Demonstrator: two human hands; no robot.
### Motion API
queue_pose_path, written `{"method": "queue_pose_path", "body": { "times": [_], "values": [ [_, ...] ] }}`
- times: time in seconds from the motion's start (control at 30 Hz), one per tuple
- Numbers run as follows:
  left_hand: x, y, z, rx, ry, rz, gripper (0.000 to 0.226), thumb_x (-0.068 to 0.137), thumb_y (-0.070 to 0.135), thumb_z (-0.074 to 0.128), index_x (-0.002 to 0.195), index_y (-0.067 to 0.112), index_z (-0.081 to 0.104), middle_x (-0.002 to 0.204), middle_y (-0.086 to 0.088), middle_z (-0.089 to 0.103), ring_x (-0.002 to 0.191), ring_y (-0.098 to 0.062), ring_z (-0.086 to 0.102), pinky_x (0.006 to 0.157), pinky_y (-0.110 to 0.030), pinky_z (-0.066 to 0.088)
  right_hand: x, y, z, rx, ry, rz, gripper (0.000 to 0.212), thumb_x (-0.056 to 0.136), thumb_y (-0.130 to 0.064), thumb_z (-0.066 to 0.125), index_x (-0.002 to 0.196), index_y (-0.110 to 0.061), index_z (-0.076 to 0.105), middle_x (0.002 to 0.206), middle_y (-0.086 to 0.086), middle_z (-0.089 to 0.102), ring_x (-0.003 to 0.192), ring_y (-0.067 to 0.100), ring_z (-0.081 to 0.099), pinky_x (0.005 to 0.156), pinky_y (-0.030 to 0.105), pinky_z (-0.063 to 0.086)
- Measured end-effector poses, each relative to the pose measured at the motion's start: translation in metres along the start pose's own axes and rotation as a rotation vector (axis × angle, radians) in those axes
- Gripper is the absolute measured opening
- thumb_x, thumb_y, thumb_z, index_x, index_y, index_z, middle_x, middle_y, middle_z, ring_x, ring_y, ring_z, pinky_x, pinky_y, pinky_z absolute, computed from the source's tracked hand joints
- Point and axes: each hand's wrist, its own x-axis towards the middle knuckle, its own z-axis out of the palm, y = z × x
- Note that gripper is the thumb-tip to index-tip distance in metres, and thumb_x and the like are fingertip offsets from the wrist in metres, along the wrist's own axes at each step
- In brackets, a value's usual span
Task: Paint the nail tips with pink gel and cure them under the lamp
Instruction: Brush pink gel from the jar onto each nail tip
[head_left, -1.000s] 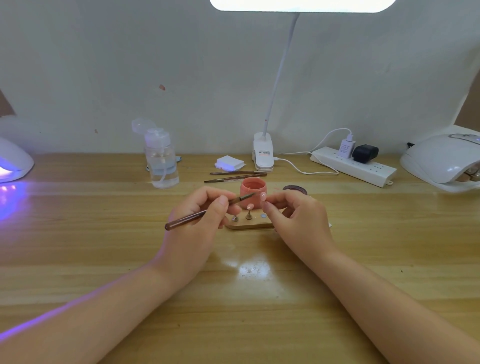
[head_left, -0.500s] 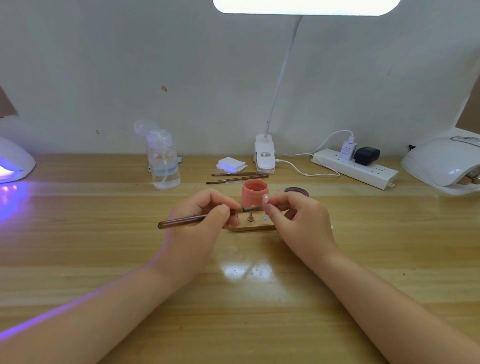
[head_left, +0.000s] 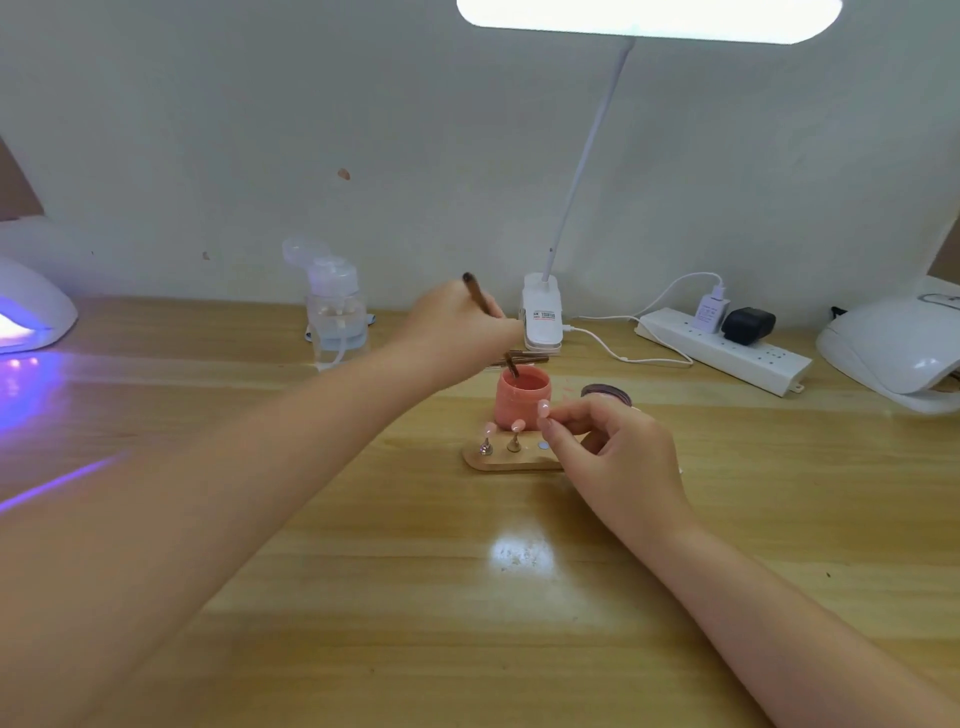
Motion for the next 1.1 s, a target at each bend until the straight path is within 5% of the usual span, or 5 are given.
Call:
{"method": "queue_pose_path", "body": {
  "times": [0.1,0.33,0.53,0.8,1.1],
  "values": [
    [0.013,0.01,0.005,0.055,-0.098,0.003,0.008,0.08,0.015,0.057,0.074,0.011,0.062,0.067,-0.003,0.056,0.062,-0.016,0.047,0.056,-0.026,0.036,0.0,0.002,0.001,0.017,-0.004,0.014,0.01,0.083,-0.02,0.074,0.076,-0.027,0.072,0.066,-0.013,0.066,0.05,0.009,0.049,0.057,0.032,0.046],
    [0.02,0.018,0.018,0.154,-0.22,-0.032,0.037,0.081,0.012,0.056,0.054,0.02,0.033,0.026,0.012,0.03,0.027,-0.006,0.037,0.026,-0.012,0.017,0.001,0.002,0.002,0.013,-0.001,-0.005,0.008,0.082,-0.019,0.074,0.077,-0.024,0.073,0.065,-0.007,0.066,0.05,0.008,0.049,0.058,0.035,0.048],
    [0.025,0.01,0.007,-0.043,-0.076,-0.117,0.017,0.08,0.014,0.056,0.063,0.015,0.056,0.045,0.008,0.059,0.05,-0.009,0.054,0.049,-0.02,0.038,0.001,0.002,0.002,-0.008,0.006,-0.006,0.009,0.081,-0.019,0.075,0.077,-0.026,0.072,0.064,-0.009,0.066,0.051,0.008,0.05,0.058,0.031,0.047],
    [0.021,-0.024,-0.012,-0.468,-0.071,-0.499,0.01,0.083,0.013,0.056,0.074,0.013,0.059,0.046,0.005,0.061,0.034,-0.005,0.045,0.042,-0.014,0.033,0.0,0.0,0.001,-0.024,-0.001,-0.017,0.005,0.082,-0.018,0.075,0.079,-0.022,0.074,0.065,-0.009,0.066,0.051,0.007,0.049,0.059,0.032,0.047],
    [0.018,-0.032,-0.02,-0.633,-0.067,-0.549,0.013,0.085,0.014,0.056,0.073,0.013,0.059,0.048,0.005,0.062,0.036,-0.005,0.047,0.041,-0.013,0.035,0.001,-0.001,0.001,-0.033,0.002,-0.021,0.005,0.082,-0.017,0.074,0.078,-0.02,0.074,0.065,-0.008,0.066,0.05,0.007,0.049,0.058,0.032,0.047]
  ]
}}
